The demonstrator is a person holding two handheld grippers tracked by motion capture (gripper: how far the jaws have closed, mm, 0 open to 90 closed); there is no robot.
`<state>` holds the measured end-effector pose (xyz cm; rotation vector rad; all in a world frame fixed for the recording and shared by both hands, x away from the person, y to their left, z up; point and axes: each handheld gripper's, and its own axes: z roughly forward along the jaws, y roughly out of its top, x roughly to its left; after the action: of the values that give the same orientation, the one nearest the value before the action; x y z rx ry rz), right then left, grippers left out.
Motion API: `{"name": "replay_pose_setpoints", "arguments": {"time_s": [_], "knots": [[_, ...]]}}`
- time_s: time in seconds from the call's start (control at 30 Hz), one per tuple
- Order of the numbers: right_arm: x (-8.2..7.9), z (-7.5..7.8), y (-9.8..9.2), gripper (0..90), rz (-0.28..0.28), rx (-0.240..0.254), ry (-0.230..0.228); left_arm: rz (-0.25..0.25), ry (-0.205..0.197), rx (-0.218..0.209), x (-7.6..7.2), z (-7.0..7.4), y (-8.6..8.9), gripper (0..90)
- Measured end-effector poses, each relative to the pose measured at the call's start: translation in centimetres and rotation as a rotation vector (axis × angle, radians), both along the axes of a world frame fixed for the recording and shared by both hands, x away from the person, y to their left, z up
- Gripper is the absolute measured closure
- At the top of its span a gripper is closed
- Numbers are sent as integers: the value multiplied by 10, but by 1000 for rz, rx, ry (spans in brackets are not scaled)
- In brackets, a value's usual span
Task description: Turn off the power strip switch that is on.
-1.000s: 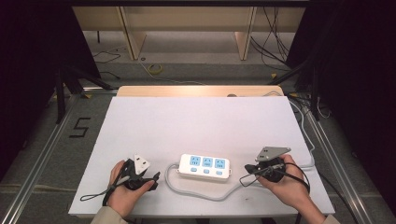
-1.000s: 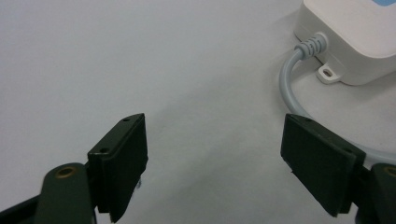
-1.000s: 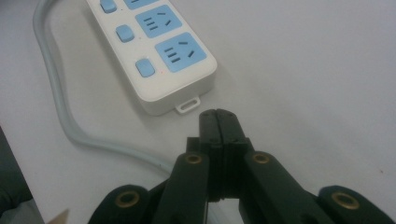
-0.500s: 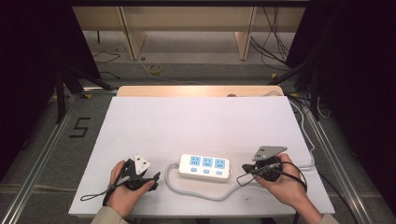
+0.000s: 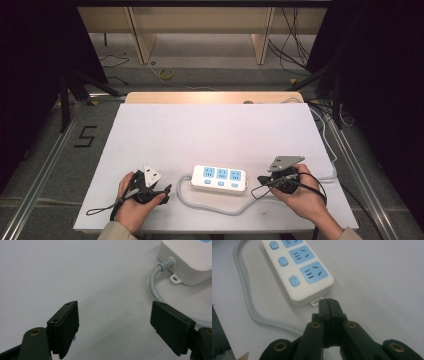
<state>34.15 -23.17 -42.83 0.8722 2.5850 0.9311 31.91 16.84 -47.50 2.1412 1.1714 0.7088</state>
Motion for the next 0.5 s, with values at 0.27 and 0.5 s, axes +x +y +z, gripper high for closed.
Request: {"name": "replay_pose_setpoints", "arguments": {"time_s": [0.27,0.5], "knots": [[1,0,3,900,5,-2,8,1,1,-1,0,0,-1,229],[3,1,6,900,16,-10,5,1,0,1,0,0,-1,229]]}}
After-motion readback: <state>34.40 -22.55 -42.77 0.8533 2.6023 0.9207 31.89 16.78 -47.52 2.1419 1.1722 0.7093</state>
